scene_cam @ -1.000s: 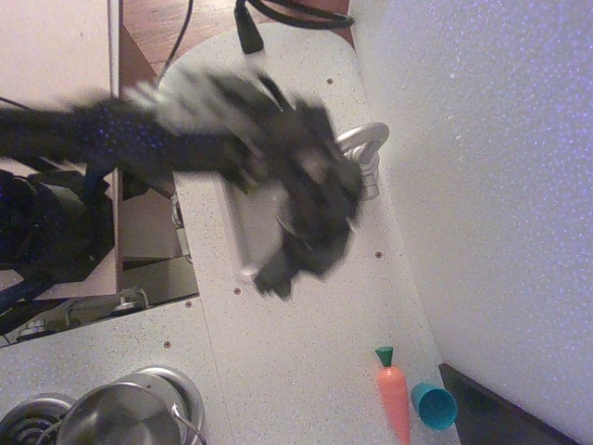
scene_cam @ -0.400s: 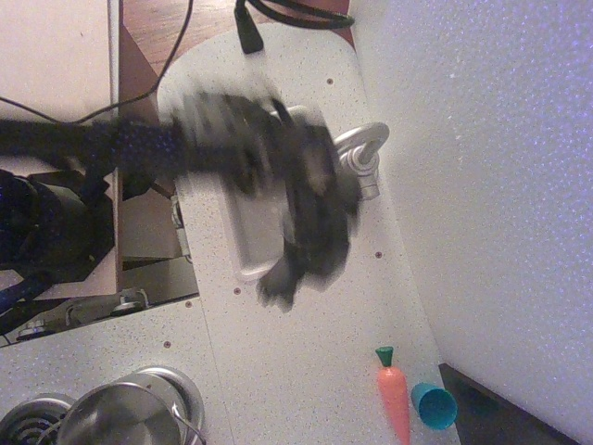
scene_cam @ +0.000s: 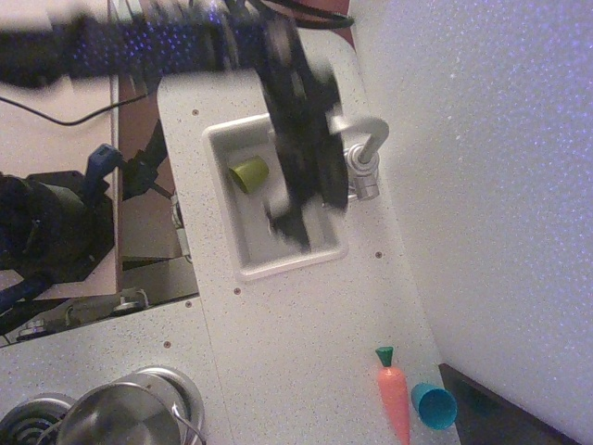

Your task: Turn faucet left

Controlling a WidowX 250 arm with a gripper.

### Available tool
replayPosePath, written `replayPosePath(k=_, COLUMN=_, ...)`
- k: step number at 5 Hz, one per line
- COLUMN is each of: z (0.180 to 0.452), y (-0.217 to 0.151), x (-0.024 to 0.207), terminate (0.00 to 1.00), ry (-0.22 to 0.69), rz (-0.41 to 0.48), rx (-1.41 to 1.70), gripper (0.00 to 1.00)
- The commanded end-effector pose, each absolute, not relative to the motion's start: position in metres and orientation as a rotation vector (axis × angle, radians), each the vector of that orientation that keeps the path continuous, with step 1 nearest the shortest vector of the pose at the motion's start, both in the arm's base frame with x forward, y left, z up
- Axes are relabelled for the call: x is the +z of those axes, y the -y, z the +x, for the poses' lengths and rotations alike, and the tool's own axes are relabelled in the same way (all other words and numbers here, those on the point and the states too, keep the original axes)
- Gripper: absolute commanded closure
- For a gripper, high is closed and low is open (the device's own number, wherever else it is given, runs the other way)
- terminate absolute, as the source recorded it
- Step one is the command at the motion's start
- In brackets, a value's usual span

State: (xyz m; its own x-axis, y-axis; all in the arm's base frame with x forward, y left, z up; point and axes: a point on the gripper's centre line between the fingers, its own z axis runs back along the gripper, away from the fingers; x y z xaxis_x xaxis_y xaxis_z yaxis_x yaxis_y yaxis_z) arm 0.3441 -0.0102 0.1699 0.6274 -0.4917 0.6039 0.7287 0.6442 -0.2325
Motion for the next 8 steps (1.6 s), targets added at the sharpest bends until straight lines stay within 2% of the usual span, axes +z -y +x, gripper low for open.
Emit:
replayPosePath(k=1, z=0.355, y=-0.02, x=0.186, terminate=0.0, ry=0.559, rz=-0.418, rx=-0.723, gripper=0.0)
replayPosePath(k=5, z=0.374, y=-0.014, x=0.182, terminate=0.0, ry=0.507, rz=-0.364, rx=-0.757, gripper=0.0)
replayPosePath(k=6, z=0.381, y=-0.023, x=0.189, terminate=0.0, ry=0.549, rz=-0.335, rx=-0.737, gripper=0.0)
replayPosePath(k=7, z=0.373, y=-0.055, x=0.214, terminate=0.0, ry=0.608, rz=-0.275, rx=-0.68, gripper=0.0)
replayPosePath(k=8, z=0.364, y=-0.071, x=0.222, terminate=0.0, ry=0.615, rz=-0.248, rx=-0.654, gripper=0.0)
